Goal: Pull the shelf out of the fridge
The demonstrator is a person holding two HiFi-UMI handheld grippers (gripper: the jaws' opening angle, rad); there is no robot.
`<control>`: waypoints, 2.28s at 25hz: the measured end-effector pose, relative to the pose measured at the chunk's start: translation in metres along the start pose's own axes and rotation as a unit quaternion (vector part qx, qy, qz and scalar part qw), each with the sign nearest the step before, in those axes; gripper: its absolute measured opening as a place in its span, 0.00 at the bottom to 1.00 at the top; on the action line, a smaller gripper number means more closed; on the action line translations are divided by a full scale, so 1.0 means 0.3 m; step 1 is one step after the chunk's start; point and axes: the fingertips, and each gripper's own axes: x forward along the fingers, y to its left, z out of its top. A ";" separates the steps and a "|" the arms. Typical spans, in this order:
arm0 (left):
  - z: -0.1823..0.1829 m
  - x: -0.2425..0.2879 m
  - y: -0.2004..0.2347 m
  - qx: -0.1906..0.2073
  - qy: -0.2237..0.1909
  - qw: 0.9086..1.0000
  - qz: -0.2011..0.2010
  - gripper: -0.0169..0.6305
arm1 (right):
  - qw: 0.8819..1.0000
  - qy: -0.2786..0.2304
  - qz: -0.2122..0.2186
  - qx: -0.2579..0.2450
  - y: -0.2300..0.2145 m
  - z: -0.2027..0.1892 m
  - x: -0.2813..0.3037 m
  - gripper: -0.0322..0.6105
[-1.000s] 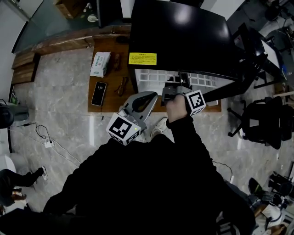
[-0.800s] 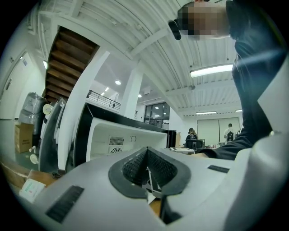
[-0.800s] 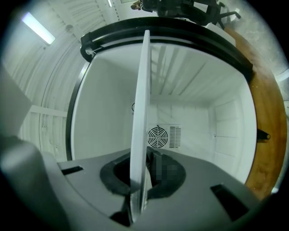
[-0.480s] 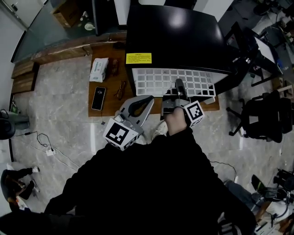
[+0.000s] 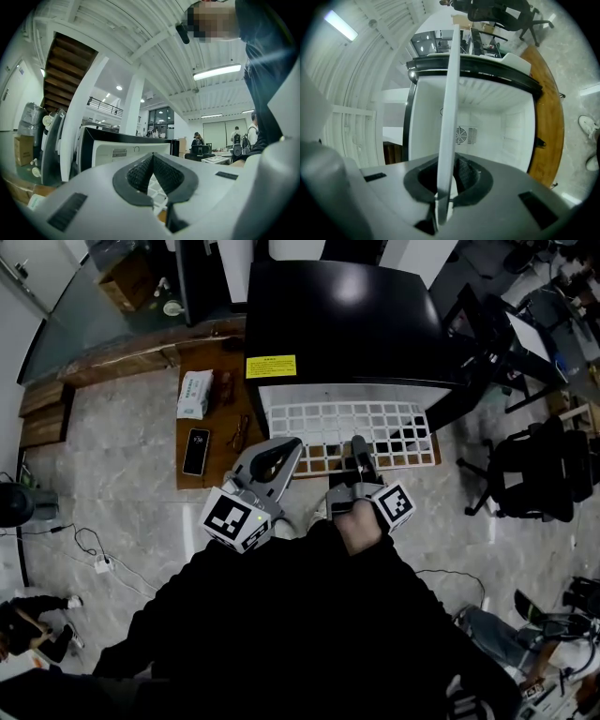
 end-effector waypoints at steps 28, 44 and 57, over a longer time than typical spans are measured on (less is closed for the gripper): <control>-0.002 0.142 -0.109 -0.024 -0.004 0.997 -0.074 0.04 | 0.710 -0.002 0.035 -0.704 0.840 0.426 -0.336 0.10; -0.006 0.128 0.006 -0.034 -0.008 0.999 -0.027 0.04 | 0.299 0.085 0.023 -0.950 0.975 0.129 0.193 0.10; -0.050 0.134 0.087 -0.054 -0.005 0.999 0.005 0.04 | 0.184 0.229 0.026 -0.956 0.732 -0.014 0.435 0.11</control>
